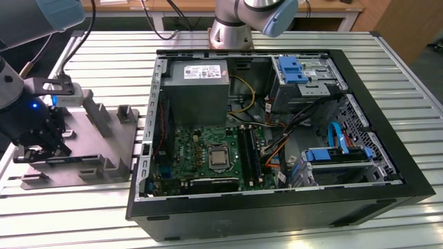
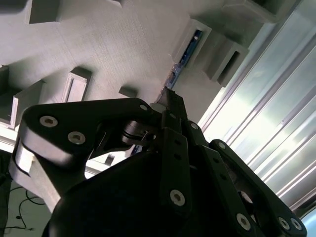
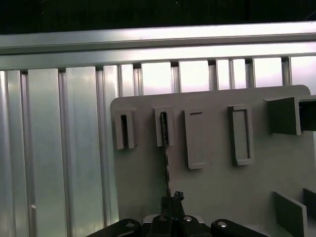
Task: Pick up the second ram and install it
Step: 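Pick up the second ram and move it above second insertion slot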
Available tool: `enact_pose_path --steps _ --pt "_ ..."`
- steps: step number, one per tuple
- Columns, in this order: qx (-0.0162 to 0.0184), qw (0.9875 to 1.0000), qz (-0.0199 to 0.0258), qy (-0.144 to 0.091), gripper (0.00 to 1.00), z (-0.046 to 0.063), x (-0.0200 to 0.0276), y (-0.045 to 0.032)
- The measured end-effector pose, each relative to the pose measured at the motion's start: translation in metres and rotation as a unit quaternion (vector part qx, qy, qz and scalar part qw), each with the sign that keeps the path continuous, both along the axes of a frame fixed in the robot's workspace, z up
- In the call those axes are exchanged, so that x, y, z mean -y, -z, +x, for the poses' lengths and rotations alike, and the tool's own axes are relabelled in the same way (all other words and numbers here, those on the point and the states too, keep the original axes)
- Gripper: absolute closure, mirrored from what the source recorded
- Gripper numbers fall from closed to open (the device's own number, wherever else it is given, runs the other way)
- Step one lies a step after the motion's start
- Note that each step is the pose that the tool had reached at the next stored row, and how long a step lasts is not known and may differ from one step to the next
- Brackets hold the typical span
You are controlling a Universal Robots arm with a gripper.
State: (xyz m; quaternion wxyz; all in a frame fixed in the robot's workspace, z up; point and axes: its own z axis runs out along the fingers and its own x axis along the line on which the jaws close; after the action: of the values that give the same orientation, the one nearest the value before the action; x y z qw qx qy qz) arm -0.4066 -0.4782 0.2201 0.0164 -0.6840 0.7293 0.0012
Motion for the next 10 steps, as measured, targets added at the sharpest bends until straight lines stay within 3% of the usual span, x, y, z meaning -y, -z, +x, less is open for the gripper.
enact_pose_path --steps 10 --pt "0.0000 0.9995 0.0000 -0.030 0.89 0.0000 0.0000 0.0000"
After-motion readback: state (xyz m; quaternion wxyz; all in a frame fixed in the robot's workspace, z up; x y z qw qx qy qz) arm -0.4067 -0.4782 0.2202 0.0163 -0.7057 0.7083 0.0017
